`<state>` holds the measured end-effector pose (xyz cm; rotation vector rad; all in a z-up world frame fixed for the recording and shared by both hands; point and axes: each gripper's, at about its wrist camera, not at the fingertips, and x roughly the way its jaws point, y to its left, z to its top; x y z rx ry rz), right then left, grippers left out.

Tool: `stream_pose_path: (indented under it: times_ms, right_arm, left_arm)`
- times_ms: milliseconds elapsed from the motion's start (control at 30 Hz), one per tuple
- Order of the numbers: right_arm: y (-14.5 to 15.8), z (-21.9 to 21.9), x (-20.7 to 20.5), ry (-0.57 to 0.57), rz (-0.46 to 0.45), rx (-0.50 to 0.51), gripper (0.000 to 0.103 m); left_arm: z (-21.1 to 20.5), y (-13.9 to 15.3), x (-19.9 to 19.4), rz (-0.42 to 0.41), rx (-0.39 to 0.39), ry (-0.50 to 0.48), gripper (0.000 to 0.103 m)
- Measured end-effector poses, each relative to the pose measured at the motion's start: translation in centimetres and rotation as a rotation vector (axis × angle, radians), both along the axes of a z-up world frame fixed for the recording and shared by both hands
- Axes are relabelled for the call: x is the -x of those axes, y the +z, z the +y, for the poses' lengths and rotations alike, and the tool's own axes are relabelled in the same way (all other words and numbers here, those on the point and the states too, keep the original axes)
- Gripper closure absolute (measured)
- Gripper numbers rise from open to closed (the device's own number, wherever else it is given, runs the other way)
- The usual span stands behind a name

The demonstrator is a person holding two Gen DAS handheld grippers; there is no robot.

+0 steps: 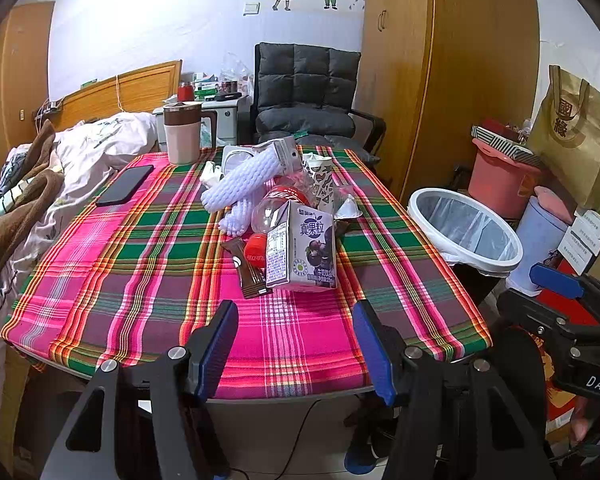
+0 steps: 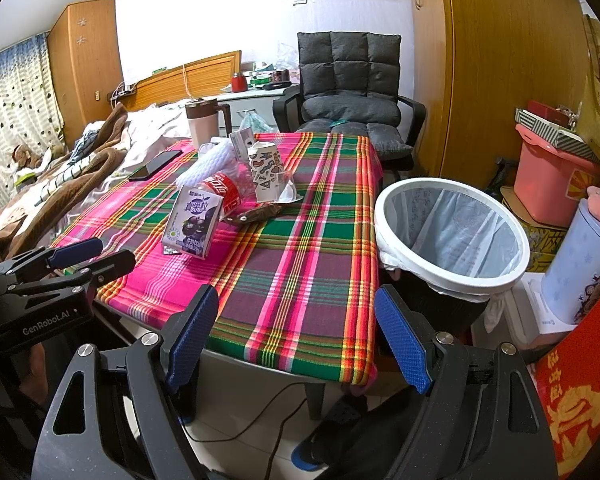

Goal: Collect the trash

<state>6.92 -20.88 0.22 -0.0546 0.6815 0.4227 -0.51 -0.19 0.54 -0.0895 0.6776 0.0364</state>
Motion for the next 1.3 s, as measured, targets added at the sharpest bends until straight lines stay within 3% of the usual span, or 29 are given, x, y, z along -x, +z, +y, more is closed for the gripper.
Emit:
stream_pose_path:
  times_ms: [1300]
  right_arm:
    - [-0.22,0.09,-0.24,0.004,-0.001,-0.004,0.022]
  left_arm:
    - [-0.23,-0.08,-0.38,0.001,0.014,-0.014,0.044]
